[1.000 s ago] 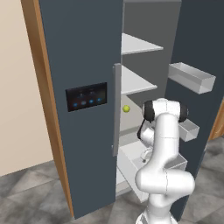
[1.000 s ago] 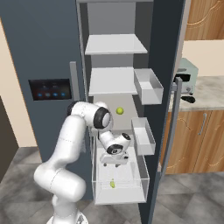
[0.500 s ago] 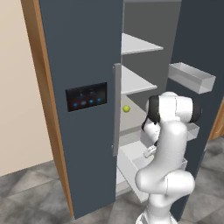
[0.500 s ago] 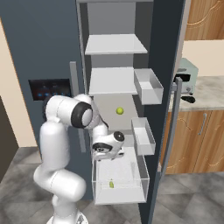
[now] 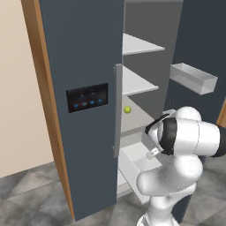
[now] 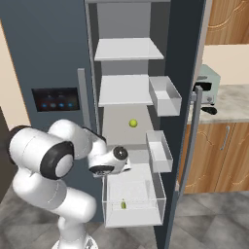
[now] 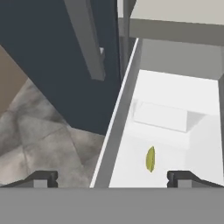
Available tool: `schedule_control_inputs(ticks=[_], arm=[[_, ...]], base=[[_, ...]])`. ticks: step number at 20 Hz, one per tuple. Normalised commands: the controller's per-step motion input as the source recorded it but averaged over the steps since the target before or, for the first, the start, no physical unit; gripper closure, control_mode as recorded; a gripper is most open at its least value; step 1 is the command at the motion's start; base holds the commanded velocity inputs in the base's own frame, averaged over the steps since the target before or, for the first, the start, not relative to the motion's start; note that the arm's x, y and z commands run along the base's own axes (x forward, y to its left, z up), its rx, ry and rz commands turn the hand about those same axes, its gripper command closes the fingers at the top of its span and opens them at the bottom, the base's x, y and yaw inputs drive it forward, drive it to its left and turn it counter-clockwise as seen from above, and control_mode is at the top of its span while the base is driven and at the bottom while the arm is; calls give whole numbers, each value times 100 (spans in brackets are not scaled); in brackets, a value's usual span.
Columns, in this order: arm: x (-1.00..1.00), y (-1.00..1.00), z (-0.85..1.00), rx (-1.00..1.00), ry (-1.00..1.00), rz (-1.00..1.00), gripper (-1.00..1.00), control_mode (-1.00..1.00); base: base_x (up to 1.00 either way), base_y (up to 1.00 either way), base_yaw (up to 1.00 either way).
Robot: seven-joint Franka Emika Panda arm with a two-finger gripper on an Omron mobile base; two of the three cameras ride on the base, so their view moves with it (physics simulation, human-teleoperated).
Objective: Place the eggplant and lemon wedge inside the fridge drawer. Close the drawer after placing the vegetables.
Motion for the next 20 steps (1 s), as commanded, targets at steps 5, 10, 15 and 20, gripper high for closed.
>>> schedule_control_inputs(ticks=[5, 10, 15, 20], arm=[[0, 0, 100, 2, 8, 0, -100, -100], [-7, -1, 100, 3, 13, 0, -100, -100], [-61, -1, 91, 10, 3, -6, -100, -100], [-98, 9, 46, 9, -1, -18, -100, -100]], base=[[0, 0, 0], [0, 0, 0], [0, 0, 0], [0, 0, 0]])
